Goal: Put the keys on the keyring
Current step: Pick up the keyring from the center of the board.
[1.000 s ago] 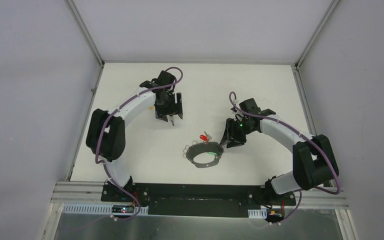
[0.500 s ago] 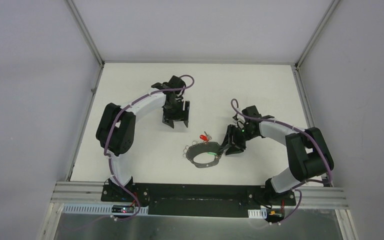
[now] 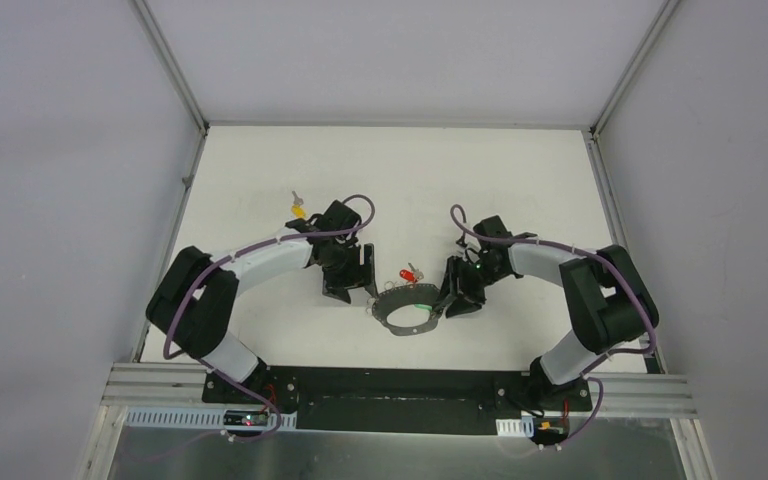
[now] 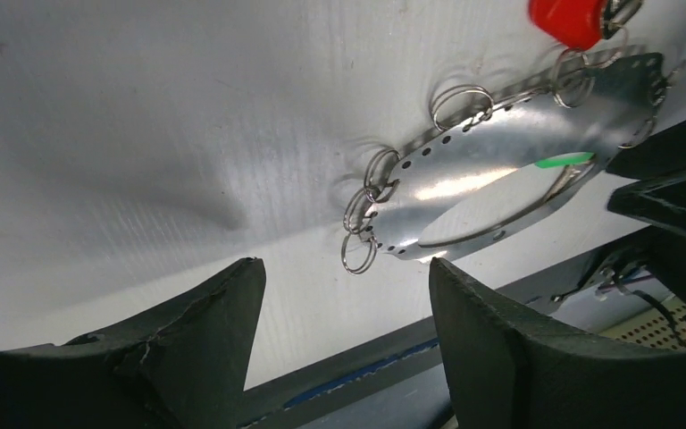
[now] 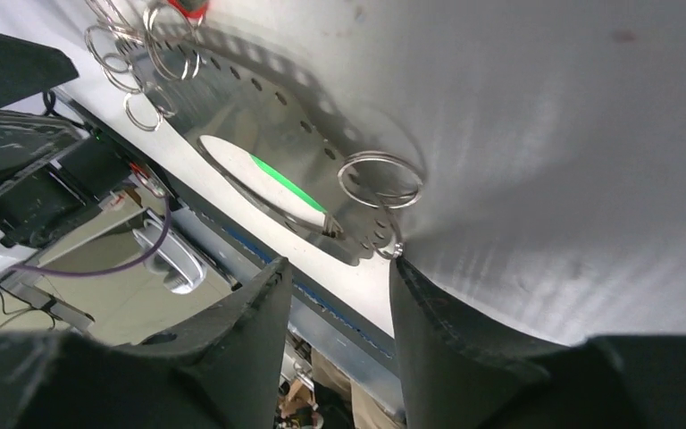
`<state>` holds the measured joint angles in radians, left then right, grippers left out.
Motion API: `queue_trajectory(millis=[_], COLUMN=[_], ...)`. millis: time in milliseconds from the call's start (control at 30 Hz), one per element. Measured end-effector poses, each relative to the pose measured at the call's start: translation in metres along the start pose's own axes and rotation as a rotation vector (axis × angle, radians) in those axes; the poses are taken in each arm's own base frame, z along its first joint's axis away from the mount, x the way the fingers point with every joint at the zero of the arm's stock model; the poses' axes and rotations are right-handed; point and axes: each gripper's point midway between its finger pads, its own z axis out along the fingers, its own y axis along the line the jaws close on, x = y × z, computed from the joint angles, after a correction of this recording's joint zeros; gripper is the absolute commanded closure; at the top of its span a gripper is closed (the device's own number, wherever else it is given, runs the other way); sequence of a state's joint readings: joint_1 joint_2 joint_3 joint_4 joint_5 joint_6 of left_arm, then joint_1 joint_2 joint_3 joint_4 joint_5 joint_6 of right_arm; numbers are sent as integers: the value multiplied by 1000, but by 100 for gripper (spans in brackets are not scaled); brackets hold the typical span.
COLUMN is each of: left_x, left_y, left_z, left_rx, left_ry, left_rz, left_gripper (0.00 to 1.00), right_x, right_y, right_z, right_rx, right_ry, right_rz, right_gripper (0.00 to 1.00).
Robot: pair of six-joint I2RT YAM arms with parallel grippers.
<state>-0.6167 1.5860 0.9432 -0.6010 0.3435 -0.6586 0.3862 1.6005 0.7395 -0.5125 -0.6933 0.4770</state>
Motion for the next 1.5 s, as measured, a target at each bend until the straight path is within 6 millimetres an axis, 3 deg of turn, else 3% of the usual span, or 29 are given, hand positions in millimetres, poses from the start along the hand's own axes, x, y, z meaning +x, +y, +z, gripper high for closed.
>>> queue_trajectory(millis=[200,333,433,667,833,967,1167,1333,1500], left_x=[-2,-5,-9,-18,-22,-18,2,8,10], left_y=[-13,-24,-31,-44,-42,-38,-24,-24,-26], left_z=[-15,-25,-27,-27,-25,-23,-30,-43,-51], left_rx=[102,166,205,280,283,291,300,333,356], left_ry=[-99,-145,-162,-163,-163,-171,-187,-235,-260], left_rz=[-15,-3,7,17,-8,-34,-74,-77,-76], left_gripper=[31,31,33,46,47,46,46,46,46], right_x=[14,11,2,-50,-85,-98,-91,-93,-90], right_y=[8,10,23,81,108,111,111,114,102], right_z=[10,3,-9,-25,-5,21,49,61,69], right_rx=[12,42,42,-19,-24,-7,23,30,60], right_ry=[53,25,-23,-120,-103,-55,24,62,100], right_rz=[-47,-70,-111,-228,-262,-260,-274,-296,-288], right_gripper=[51,46,47,58,62,63,63,69,69])
